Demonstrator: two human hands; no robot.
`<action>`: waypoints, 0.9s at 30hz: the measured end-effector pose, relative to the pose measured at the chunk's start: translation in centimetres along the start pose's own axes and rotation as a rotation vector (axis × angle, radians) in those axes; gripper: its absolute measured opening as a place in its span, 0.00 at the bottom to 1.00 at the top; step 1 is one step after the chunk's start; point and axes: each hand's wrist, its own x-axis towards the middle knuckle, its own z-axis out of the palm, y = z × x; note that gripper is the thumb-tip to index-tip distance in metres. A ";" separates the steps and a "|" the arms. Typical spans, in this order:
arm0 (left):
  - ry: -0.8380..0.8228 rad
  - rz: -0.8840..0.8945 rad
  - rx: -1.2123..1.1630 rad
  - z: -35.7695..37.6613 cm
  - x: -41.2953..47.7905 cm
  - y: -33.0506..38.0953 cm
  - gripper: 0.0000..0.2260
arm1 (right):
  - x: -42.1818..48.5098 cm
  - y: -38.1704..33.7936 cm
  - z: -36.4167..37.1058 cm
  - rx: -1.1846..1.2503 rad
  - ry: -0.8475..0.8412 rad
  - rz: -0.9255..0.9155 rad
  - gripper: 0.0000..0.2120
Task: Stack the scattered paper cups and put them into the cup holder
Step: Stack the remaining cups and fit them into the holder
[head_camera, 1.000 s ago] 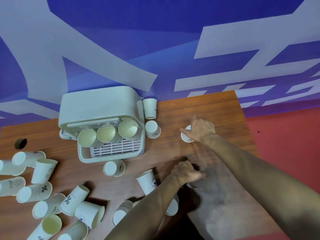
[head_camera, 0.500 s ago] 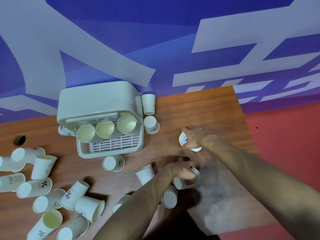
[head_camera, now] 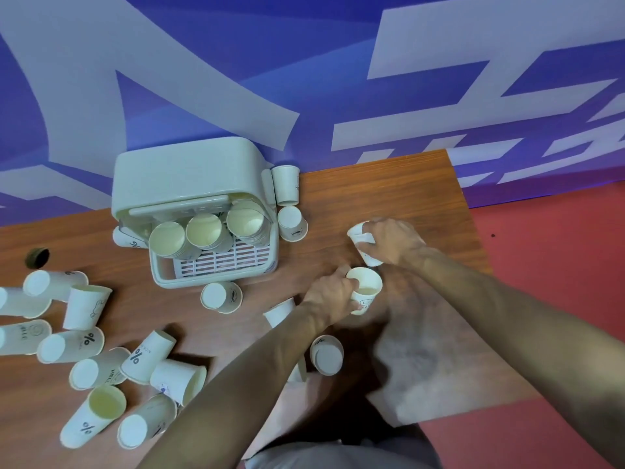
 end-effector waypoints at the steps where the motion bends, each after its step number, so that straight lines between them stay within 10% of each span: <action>1: 0.023 0.005 0.026 0.0 -0.4 0.1 0.18 | -0.4 0.0 -0.2 -0.014 0.010 -0.010 0.20; 27: 0.592 -0.018 0.263 -2.7 -13.1 -4.7 0.04 | -7.8 -3.7 -0.2 -0.119 0.279 -0.303 0.12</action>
